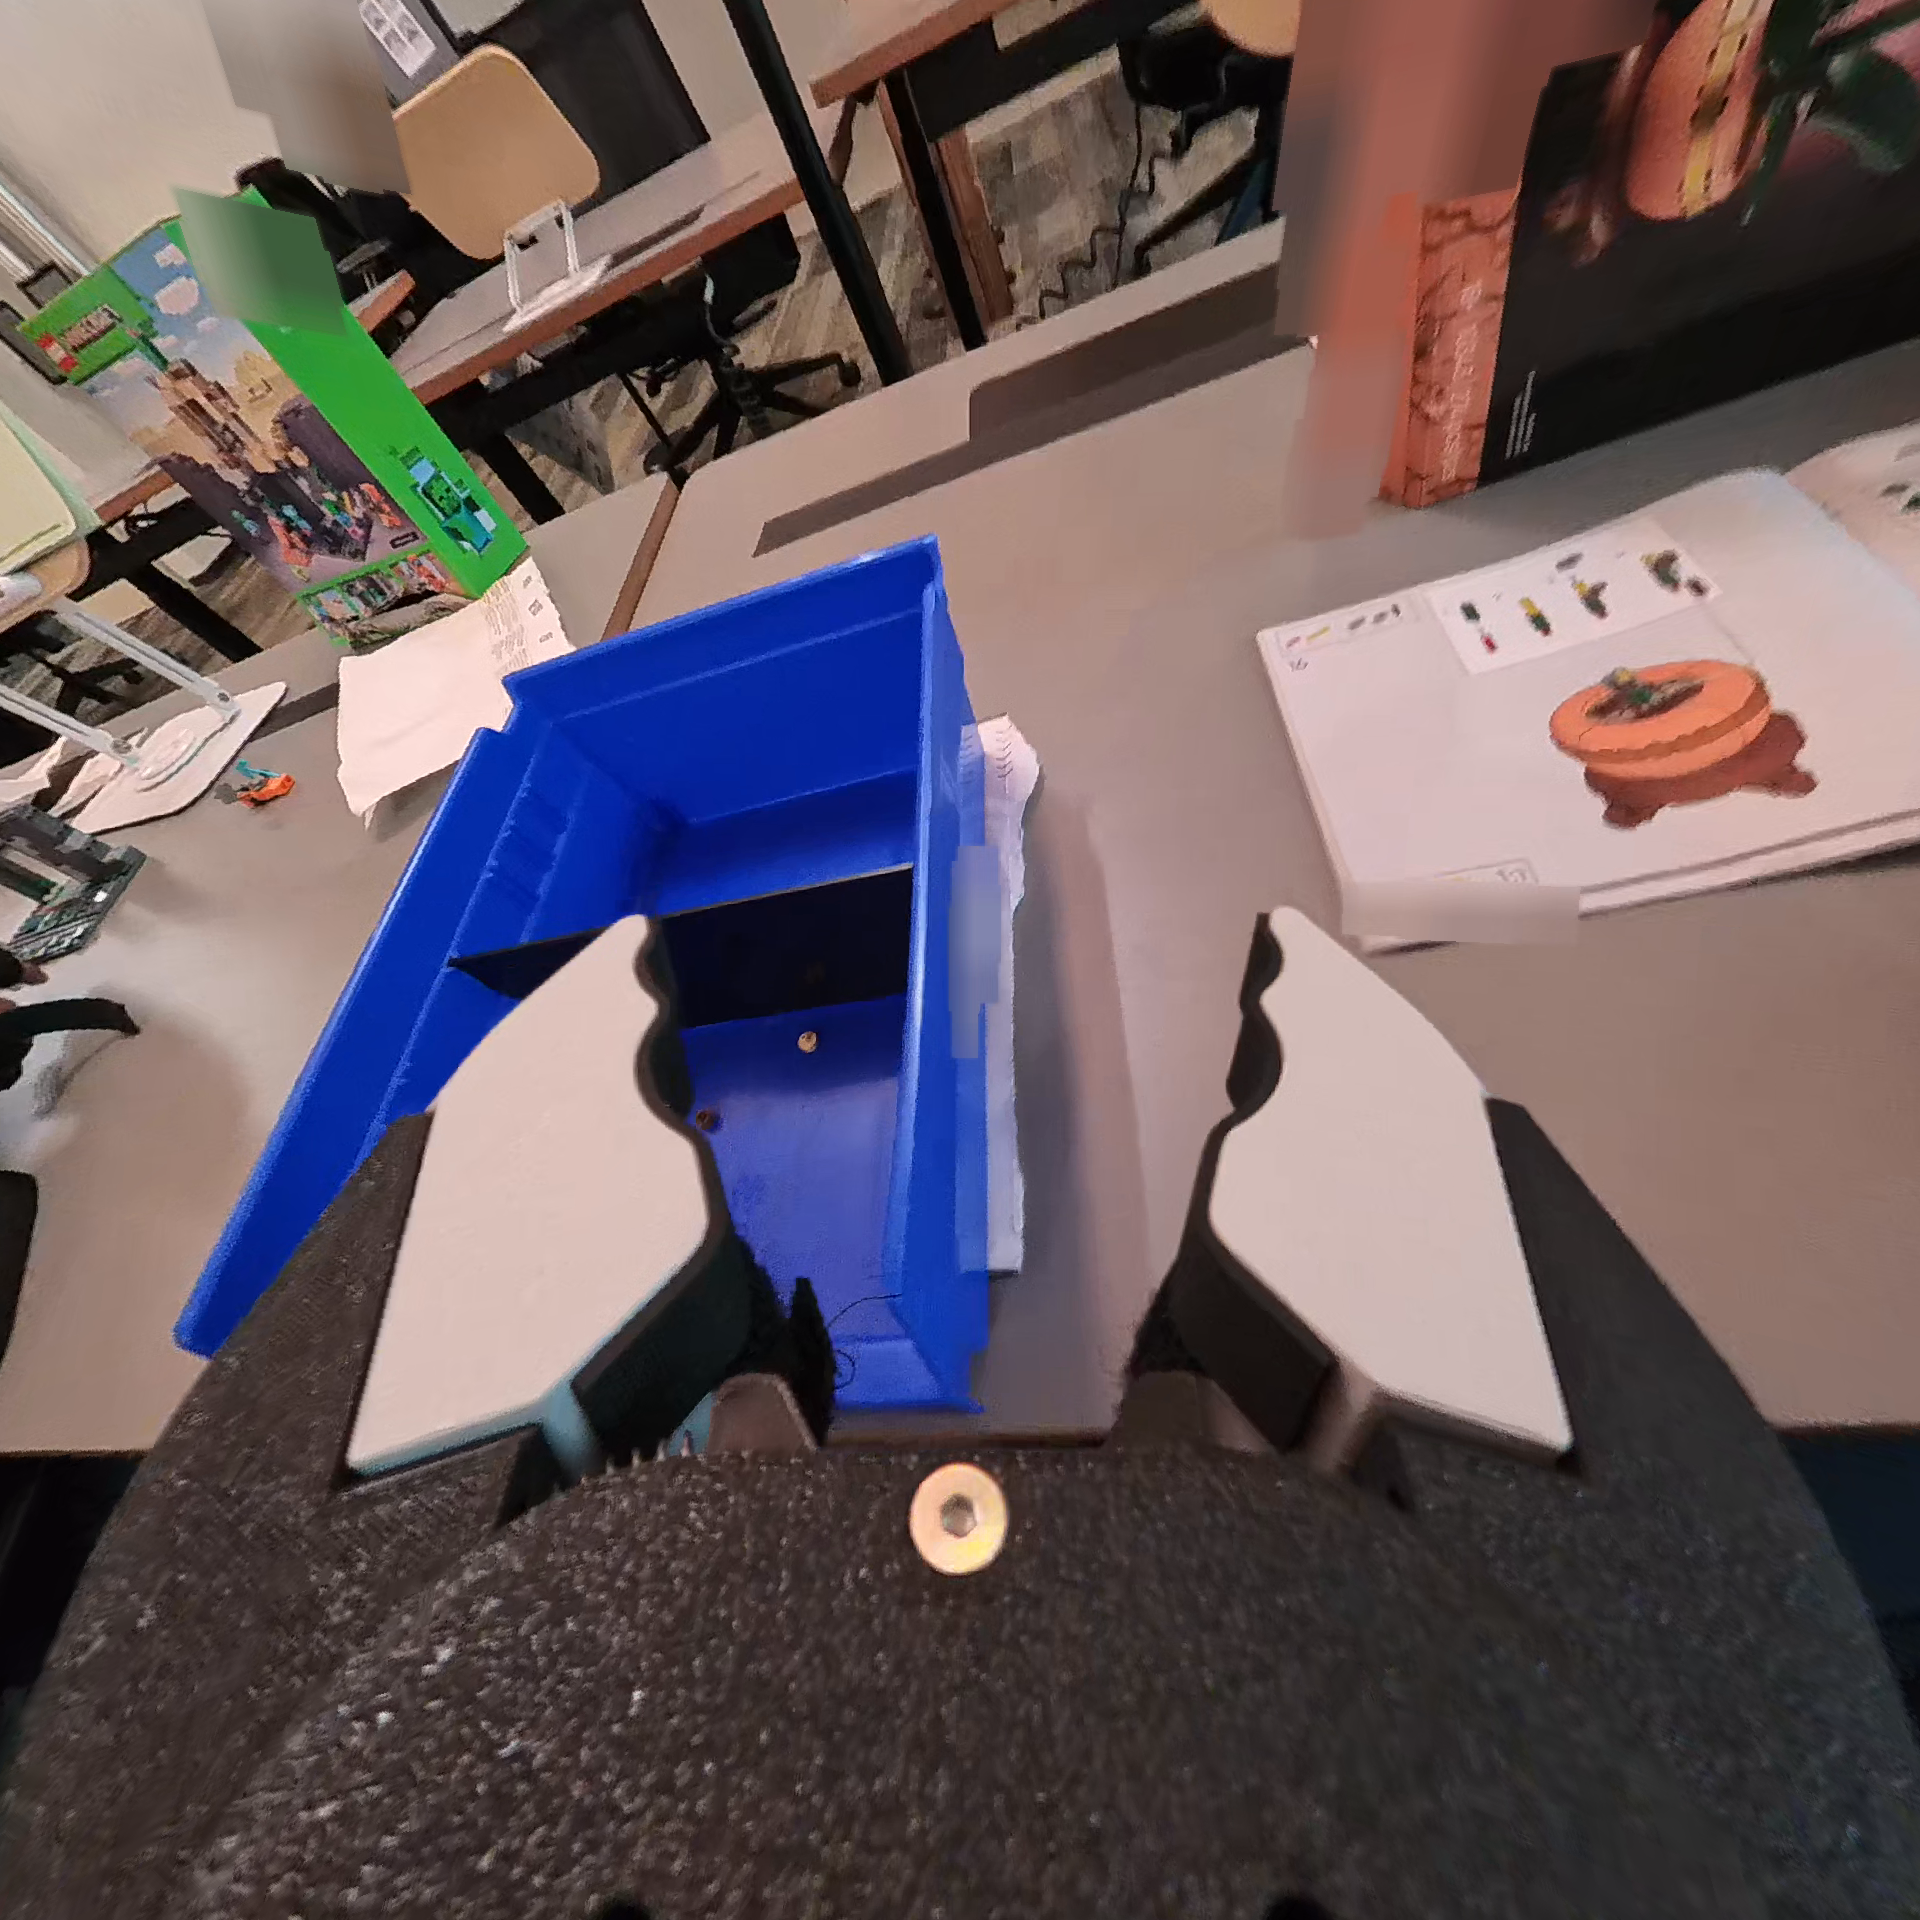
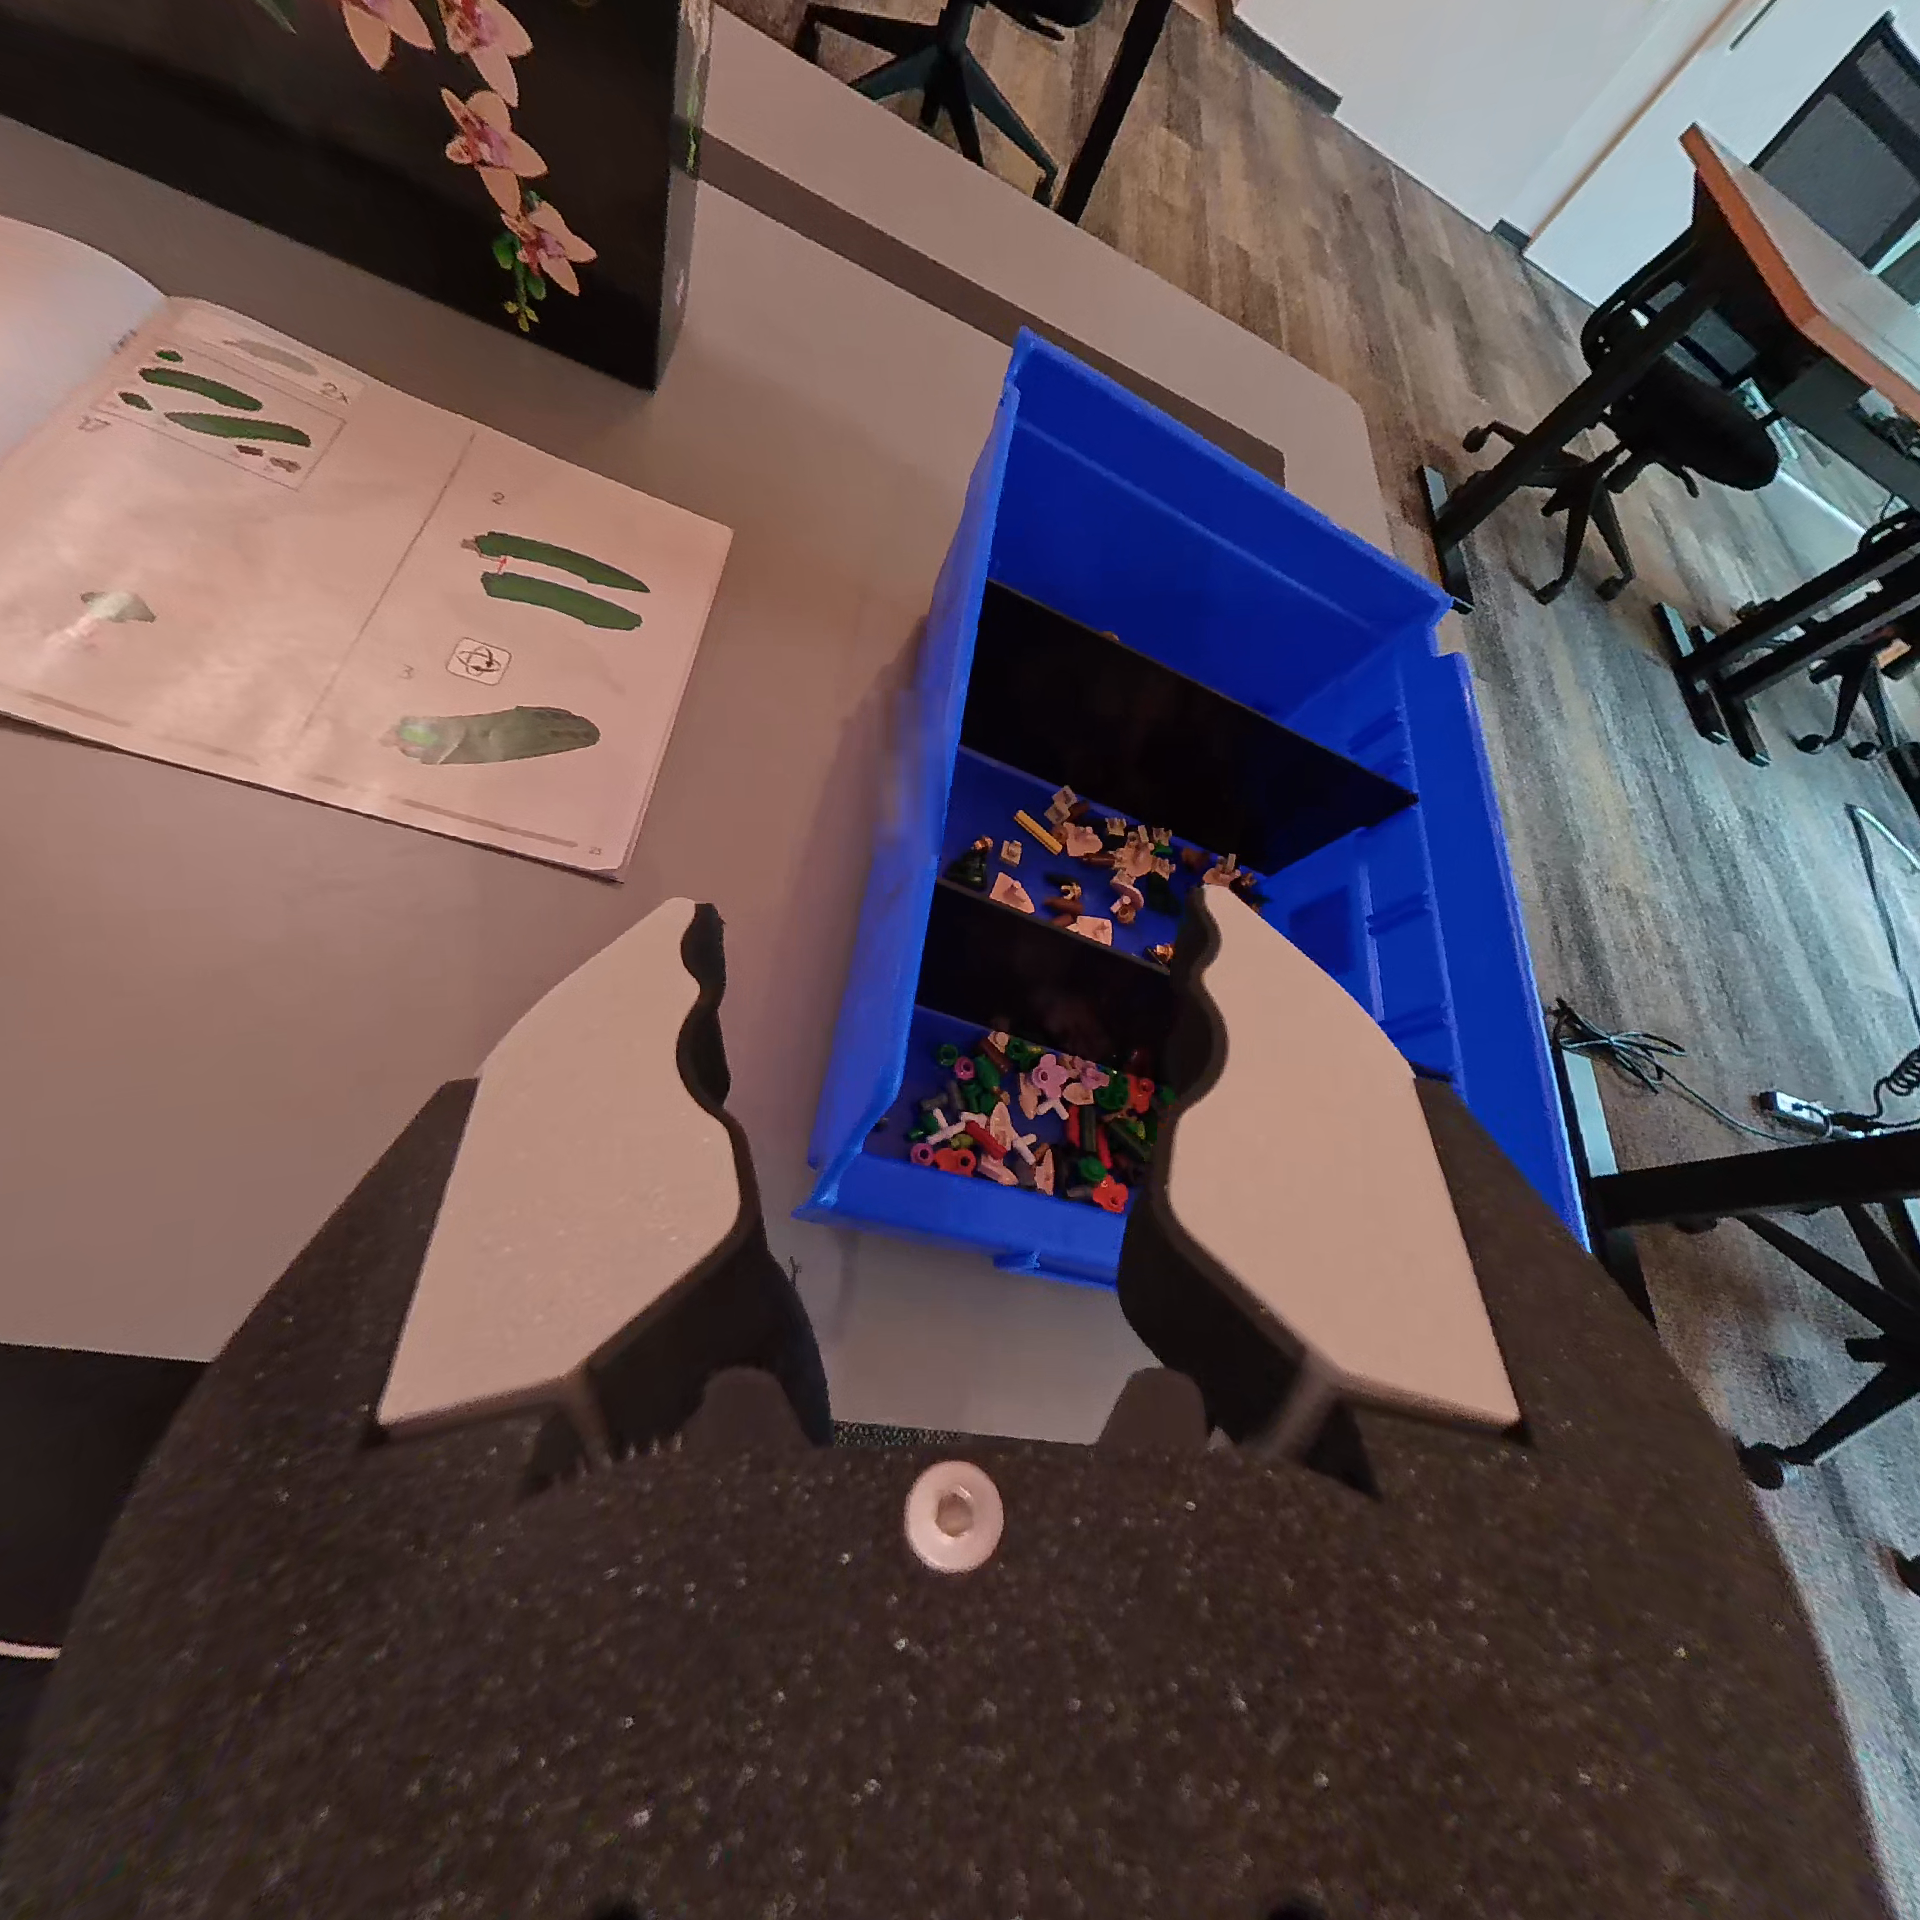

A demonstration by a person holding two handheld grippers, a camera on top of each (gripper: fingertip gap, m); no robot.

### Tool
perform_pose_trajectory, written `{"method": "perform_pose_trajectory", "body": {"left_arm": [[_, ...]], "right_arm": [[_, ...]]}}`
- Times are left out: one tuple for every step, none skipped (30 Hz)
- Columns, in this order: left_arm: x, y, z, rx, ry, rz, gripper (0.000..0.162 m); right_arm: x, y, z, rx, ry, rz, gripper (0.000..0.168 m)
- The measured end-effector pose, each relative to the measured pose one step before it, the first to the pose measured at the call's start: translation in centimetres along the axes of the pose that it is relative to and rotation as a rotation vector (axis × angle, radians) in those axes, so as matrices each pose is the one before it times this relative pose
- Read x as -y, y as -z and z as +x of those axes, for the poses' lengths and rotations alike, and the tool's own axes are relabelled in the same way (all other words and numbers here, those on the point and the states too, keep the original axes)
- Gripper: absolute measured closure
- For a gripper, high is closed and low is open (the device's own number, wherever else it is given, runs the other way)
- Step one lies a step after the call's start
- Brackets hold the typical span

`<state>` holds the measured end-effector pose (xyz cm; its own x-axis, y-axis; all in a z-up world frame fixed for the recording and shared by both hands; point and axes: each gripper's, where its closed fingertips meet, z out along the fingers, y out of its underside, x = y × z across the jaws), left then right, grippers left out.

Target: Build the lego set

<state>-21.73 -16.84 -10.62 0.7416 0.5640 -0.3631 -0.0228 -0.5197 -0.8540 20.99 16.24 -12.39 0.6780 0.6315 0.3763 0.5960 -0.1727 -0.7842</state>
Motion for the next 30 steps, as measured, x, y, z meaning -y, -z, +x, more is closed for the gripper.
{"method": "perform_pose_trajectory", "body": {"left_arm": [[-0.568, 0.117, -0.189, -0.0104, -0.0188, -0.032, 0.062], [-0.76, 0.098, -0.166, -0.0184, -0.0171, -0.0375, 0.065], [-0.749, 0.065, -0.247, -0.0192, -0.0121, -0.0339, 0.068], [-0.755, 0.024, -0.461, -0.0092, 0.003, -0.0309, 0.072], [-0.77, -0.011, -0.587, -0.003, 0.0111, -0.0332, 0.075], [-0.57, -0.058, -0.472, -0.0082, 0.0084, -0.0207, 0.079], [-0.142, -0.008, -0.209, -0.0183, 0.0146, 0.005, 0.086], [0.176, -0.028, 0.246, -0.037, 0.0227, 0.021, 0.096], [0.266, -0.044, 0.606, -0.0485, 0.0158, 0.0235, 0.103], [-0.022, -0.243, 0.321, -0.0219, 0.0017, 0.008, 0.109], [-0.482, -0.44, -0.247, 0.0174, -0.0054, -0.0219, 0.114], [-0.904, -0.585, -0.386, 0.0262, -0.009, -0.0479, 0.115], [-0.859, -0.628, -0.171, 0.0094, -0.0045, -0.0435, 0.116], [-0.655, -0.604, 0.035, -0.0053, 0.0034, -0.0292, 0.118], [-0.553, -0.551, 0.078, -0.0083, 0.0038, -0.0219, 0.121], [-0.448, -0.508, 0.185, -0.0122, -0.0007, -0.0202, 0.124], [-0.406, -0.424, 0.182, -0.0155, -0.0044, -0.0172, 0.138], [-0.122, -0.325, 0.391, -0.0275, -0.0074, -0.0002, 0.15], [0.176, -0.148, 0.26, -0.0172, -0.002, 0.0159, 0.156], [0.093, -0.101, -0.218, 0.0132, 0.0017, 0.0044, 0.157], [0.123, -0.135, -0.195, 0.0057, 0.0, 0.0052, 0.157], [0.128, -0.225, -0.171, -0.0024, 0.0004, 0.0063, 0.157], [0.168, -0.266, -0.267, 0.0, 0.0056, 0.0053, 0.157], [0.149, -0.308, -0.316, -0.0006, 0.0036, 0.0007, 0.157], [0.19, -0.318, -0.333, -0.0036, 0.0043, -0.0004, 0.157], [0.185, -0.253, -0.359, -0.0043, 0.0075, -0.0025, 0.158], [0.184, -0.27, -0.295, -0.0046, 0.0007, -0.005, 0.158], [0.209, -0.299, -0.208, -0.0036, -0.0004, -0.0024, 0.158], [0.25, -0.362, -0.185, -0.002, 0.006, 0.001, 0.158], [0.206, -0.339, -0.174, 0.0025, 0.0097, -0.0002, 0.158]], "right_arm": [[0.186, 0.057, -0.283, 0.0061, 0.0046, 0.0053, 0.085], [0.251, 0.091, -0.521, 0.0148, 0.0119, 0.0054, 0.085], [0.396, 0.134, -0.902, 0.0282, 0.0153, 0.0077, 0.085], [0.589, -0.022, -1.161, 0.0506, 0.015, 0.0145, 0.085], [0.989, -0.018, -1.951, 0.0686, 0.0185, 0.028, 0.085], [1.303, -0.118, -2.328, 0.0764, 0.022, 0.0413, 0.086], [1.356, -0.298, -2.593, 0.0829, 0.0301, 0.0396, 0.086], [1.248, -0.542, -2.576, 0.0795, 0.0364, 0.0302, 0.087], [1.097, -0.746, -2.34, 0.071, 0.0366, 0.0214, 0.087], [0.962, -0.876, -1.997, 0.0615, 0.0316, 0.0138, 0.086], [0.777, -0.9, -1.471, 0.0468, 0.0201, 0.0117, 0.086], [0.664, -0.791, -1.136, 0.0347, 0.0126, 0.0077, 0.086], [0.479, -0.612, -0.871, 0.0255, 0.0144, 0.0022, 0.086], [0.445, -0.433, -0.62, 0.0144, 0.0125, 0.0055, 0.086], [0.387, -0.291, -0.419, 0.0106, 0.008, 0.0076, 0.087], [0.253, -0.059, -0.266, 0.0106, 0.0051, 0.0059, 0.087], [0.224, -0.066, -0.178, 0.0062, 0.0018, 0.007, 0.088], [0.124, -0.002, -0.061, 0.0027, 0.0026, 0.0054, 0.088], [-0.02, 0.051, -0.01, 0.0013, 0.0016, -0.0003, 0.088], [-0.058, 0.042, 0.069, -0.0014, -0.0038, -0.0007, 0.088], [-0.051, 0.046, 0.11, -0.0018, -0.006, 0.0022, 0.089], [-0.058, 0.037, 0.055, 0.001, -0.0053, 0.0026, 0.089], [-0.042, 0.01, 0.018, 0.0033, -0.0047, 0.002, 0.089], [-0.063, -0.013, -0.003, 0.0019, -0.0035, 0.0005, 0.09], [-0.063, -0.018, -0.021, 0.0006, 0.0, -0.0021, 0.09], [-0.067, 0.003, -0.032, -0.0005, 0.0032, -0.0027, 0.09], [-0.068, 0.041, 0.004, -0.0035, 0.0022, -0.0014, 0.09], [-0.044, 0.053, -0.01, -0.0016, 0.0, 0.0002, 0.09], [-0.059, 0.017, -0.018, 0.0013, -0.0016, 0.0003, 0.09], [-0.049, 0.049, 0.024, -0.0006, -0.0035, -0.0007, 0.09]]}}
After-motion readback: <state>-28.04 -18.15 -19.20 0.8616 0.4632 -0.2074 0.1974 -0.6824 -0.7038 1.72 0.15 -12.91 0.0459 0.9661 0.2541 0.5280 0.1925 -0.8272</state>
